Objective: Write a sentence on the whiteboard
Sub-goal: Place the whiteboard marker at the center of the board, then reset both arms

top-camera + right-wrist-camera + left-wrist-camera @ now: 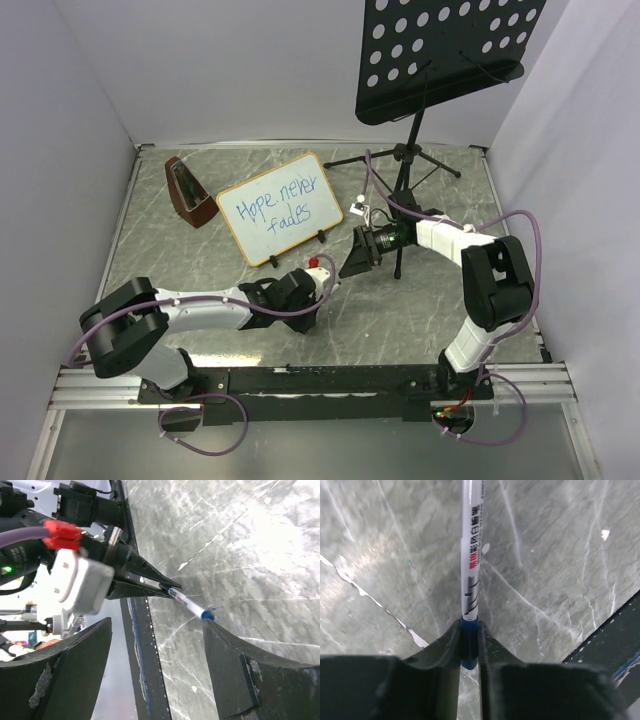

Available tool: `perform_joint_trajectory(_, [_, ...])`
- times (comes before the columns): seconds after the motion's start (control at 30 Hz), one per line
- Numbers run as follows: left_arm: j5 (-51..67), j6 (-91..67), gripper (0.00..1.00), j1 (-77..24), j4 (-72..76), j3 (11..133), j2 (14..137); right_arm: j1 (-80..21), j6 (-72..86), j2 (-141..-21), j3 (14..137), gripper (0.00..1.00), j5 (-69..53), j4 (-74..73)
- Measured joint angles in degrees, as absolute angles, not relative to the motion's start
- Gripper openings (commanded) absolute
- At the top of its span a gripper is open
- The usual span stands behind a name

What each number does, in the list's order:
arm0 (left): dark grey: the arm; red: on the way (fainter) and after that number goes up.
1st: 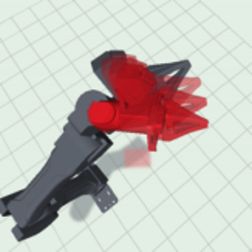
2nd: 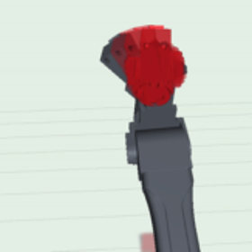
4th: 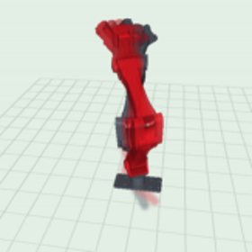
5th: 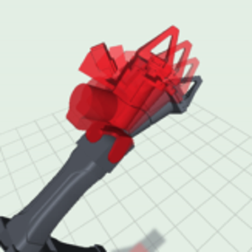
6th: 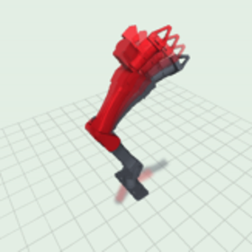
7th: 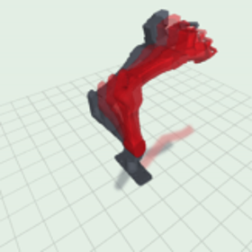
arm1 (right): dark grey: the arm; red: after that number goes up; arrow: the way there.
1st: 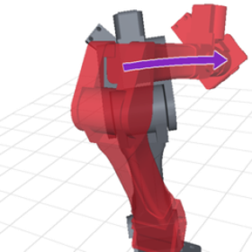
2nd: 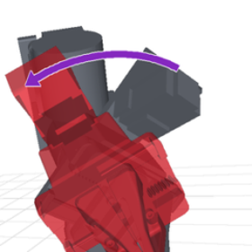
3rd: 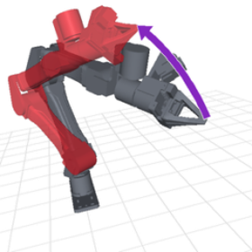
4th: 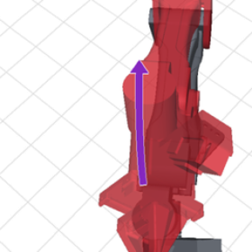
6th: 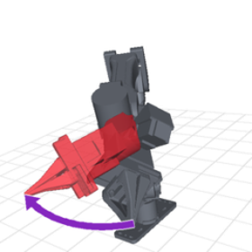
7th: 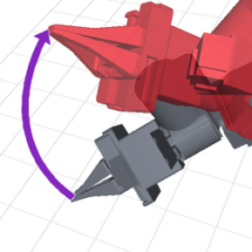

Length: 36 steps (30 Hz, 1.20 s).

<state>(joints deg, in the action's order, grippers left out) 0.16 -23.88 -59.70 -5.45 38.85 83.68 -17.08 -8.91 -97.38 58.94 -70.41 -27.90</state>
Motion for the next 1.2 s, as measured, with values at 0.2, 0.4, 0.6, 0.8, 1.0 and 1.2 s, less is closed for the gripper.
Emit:
perform_joint_trajectory(0.2, [-1.04, -26.74, 0.65, -59.72, -6.74, 39.66, 84.60, -16.97, -9.50, -96.47, 58.92, 0.80, -69.32, -28.12])
perform_joint_trajectory(0.4, [-3.53, -28.18, 0.76, -59.72, -7.92, 39.88, 83.53, -16.97, -10.76, -92.66, 58.28, 0.80, -67.02, -29.28])
perform_joint_trajectory(0.6, [-7.11, -28.97, 0.97, -59.72, -10.74, 39.33, 67.53, -16.67, -19.55, -84.51, 57.82, 0.81, -62.57, -40.23])
perform_joint_trajectory(0.8, [-11.53, -30.79, 0.97, -55.81, -10.13, 38.52, 40.62, -11.11, -27.38, -70.41, 55.16, 0.82, -53.43, -49.04])
perform_joint_trajectory(1.0, [-11.42, -29.06, 0.97, -40.53, -15.09, 43.64, 33.06, 3.44, -27.64, -51.86, 53.34, 1.00, -43.46, -48.58])
perform_joint_trajectory(1.2, [-9.91, -24.49, 0.97, -30.50, -19.14, 55.51, 43.44, 14.24, -14.35, -39.40, 56.14, 1.00, -31.40, -41.01])
